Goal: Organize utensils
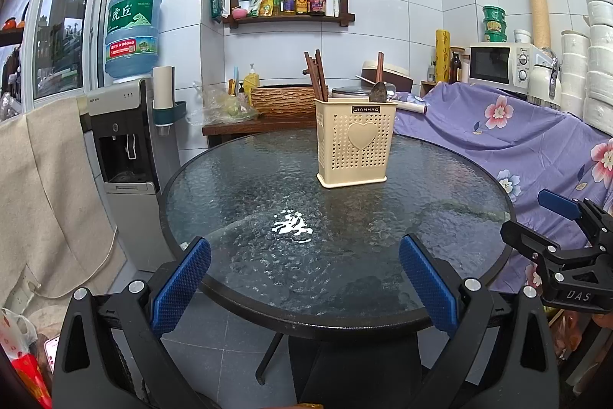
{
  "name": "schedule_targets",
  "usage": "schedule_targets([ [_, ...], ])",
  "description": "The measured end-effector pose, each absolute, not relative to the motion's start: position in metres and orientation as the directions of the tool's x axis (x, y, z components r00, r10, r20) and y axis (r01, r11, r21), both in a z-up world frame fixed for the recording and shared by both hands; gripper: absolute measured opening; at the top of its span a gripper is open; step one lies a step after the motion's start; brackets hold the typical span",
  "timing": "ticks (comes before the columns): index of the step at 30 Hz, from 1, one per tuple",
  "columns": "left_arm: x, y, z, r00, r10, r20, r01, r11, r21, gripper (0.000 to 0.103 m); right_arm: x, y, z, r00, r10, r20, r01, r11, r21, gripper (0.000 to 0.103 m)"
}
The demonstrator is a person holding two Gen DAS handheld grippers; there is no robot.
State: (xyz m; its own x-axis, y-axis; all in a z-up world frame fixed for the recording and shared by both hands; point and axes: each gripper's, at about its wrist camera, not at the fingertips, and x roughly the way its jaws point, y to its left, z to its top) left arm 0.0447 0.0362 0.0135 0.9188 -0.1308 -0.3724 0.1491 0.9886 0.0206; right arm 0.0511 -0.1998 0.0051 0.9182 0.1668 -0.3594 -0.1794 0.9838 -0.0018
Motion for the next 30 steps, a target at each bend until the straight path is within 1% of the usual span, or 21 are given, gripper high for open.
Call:
schedule_targets([
  [30,0.0452,0.0359,0.0094,0.915,-0.128,-0.383,0.145,0.989,0.017,0.097,0.0522,-0.2011,0.0034,0.916,0.164,-0.365,-0.176,0.984,0.000,0.097],
])
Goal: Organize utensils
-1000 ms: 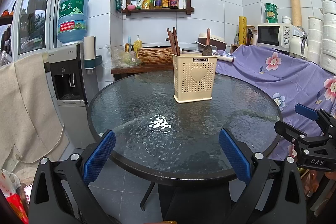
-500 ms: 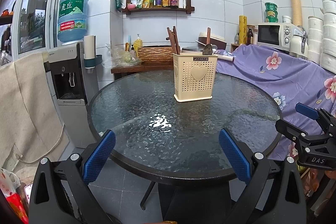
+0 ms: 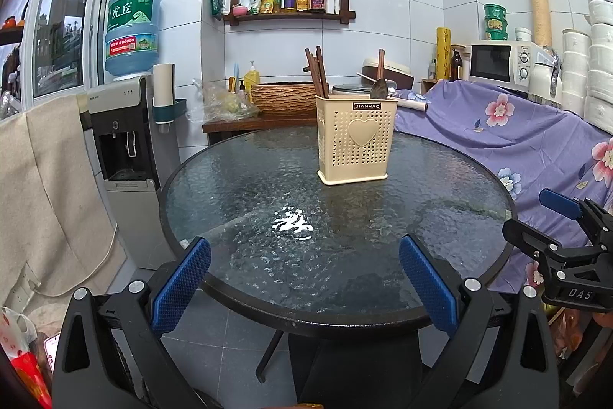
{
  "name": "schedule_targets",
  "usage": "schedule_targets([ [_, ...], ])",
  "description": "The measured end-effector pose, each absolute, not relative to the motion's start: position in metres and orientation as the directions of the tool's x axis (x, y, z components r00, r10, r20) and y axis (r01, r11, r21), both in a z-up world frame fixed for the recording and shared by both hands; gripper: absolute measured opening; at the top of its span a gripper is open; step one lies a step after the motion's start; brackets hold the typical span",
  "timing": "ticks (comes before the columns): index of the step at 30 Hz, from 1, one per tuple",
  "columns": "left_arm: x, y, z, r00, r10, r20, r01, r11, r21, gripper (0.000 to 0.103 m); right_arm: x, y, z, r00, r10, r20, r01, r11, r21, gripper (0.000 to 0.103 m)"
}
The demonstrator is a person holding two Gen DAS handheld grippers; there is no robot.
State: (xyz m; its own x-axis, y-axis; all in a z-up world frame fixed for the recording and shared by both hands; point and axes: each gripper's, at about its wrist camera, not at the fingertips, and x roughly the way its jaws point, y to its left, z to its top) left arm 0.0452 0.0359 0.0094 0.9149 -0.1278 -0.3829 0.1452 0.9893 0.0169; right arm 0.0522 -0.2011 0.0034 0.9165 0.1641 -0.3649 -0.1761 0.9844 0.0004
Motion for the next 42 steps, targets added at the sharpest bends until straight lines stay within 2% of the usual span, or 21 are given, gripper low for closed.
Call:
schedule_targets([
  [42,0.0464,0.0361,0.0091,0.914,-0.123,-0.387,0.139,0.990,0.015,0.097,0.0528,-0.1971,0.0036,0.914,0.169,-0.369,-0.182,0.983,0.000,0.097],
])
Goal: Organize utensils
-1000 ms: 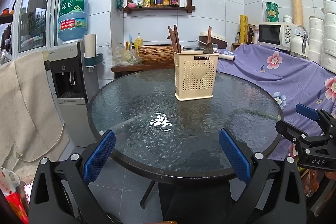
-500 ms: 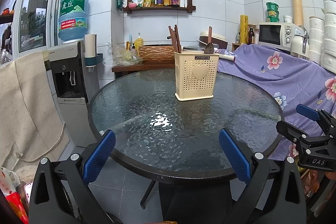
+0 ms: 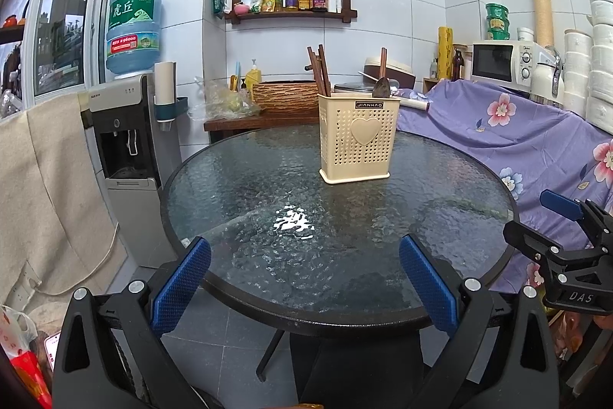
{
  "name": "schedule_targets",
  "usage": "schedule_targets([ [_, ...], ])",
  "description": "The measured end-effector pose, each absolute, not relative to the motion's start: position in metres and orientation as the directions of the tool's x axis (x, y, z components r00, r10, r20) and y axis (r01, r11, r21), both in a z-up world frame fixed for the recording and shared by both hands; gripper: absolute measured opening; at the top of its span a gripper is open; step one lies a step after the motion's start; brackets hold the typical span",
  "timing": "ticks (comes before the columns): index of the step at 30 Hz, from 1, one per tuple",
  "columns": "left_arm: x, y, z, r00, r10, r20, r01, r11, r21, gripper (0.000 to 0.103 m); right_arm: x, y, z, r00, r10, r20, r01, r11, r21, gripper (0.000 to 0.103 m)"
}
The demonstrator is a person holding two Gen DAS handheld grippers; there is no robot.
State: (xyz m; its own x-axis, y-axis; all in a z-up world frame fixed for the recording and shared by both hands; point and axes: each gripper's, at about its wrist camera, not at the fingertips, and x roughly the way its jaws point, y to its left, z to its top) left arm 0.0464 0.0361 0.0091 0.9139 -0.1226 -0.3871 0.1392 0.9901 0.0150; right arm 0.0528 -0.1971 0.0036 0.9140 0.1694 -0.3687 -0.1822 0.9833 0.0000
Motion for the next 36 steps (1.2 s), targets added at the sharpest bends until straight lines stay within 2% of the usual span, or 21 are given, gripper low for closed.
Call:
schedule_targets([
  [36,0.0483,0.0366,0.0119,0.912,-0.116,-0.393,0.129,0.992,0.005,0.097,0.0545,-0.1981,0.0025,0.915,0.166,-0.369,-0.177,0.984,0.004,0.097],
])
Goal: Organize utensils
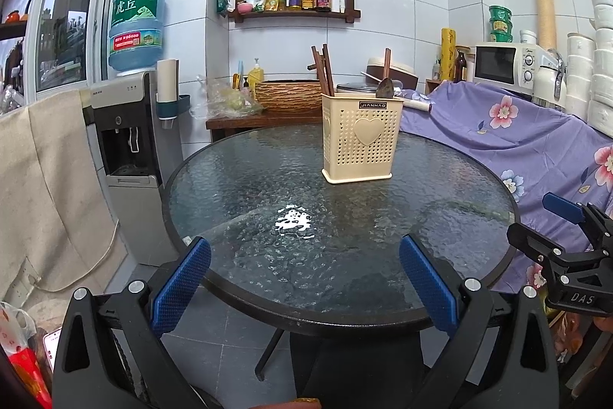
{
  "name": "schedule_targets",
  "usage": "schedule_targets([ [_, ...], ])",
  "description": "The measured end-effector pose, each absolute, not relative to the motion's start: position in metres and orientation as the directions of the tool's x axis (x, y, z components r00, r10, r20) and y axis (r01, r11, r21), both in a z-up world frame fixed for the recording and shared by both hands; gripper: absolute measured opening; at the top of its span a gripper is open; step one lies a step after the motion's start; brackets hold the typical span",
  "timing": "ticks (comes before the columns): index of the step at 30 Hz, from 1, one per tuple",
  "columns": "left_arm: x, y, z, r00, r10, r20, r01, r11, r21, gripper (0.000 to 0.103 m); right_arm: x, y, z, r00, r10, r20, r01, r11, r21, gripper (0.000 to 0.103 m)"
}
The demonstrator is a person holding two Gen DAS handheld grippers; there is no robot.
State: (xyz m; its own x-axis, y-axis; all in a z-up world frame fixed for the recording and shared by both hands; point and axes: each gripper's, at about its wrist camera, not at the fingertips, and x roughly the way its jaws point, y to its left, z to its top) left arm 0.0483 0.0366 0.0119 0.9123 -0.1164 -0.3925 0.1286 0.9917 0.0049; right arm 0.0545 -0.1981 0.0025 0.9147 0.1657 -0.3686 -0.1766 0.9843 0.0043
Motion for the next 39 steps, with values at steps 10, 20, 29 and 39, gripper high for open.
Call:
schedule_targets([
  [10,0.0485,0.0365,0.0117,0.912,-0.116,-0.393,0.128,0.992,0.004,0.097,0.0537,-0.1990,0.0016,0.915,0.165,-0.369,-0.176,0.984,0.005,0.097],
  [20,0.0486,0.0366,0.0116,0.912,-0.116,-0.393,0.128,0.992,0.006,0.097,0.0535,-0.1997,0.0024,0.914,0.164,-0.370,-0.174,0.985,0.006,0.097],
  [29,0.0484,0.0366,0.0126,0.913,-0.117,-0.391,0.131,0.991,0.009,0.097,0.0534,-0.1998,0.0024,0.914,0.164,-0.370,-0.174,0.985,0.006,0.097],
  [39,0.0466,0.0351,0.0137,0.919,-0.110,-0.378,0.125,0.992,0.016,0.097,0.0534,-0.2006,0.0037,0.915,0.165,-0.369,-0.175,0.985,0.007,0.097],
])
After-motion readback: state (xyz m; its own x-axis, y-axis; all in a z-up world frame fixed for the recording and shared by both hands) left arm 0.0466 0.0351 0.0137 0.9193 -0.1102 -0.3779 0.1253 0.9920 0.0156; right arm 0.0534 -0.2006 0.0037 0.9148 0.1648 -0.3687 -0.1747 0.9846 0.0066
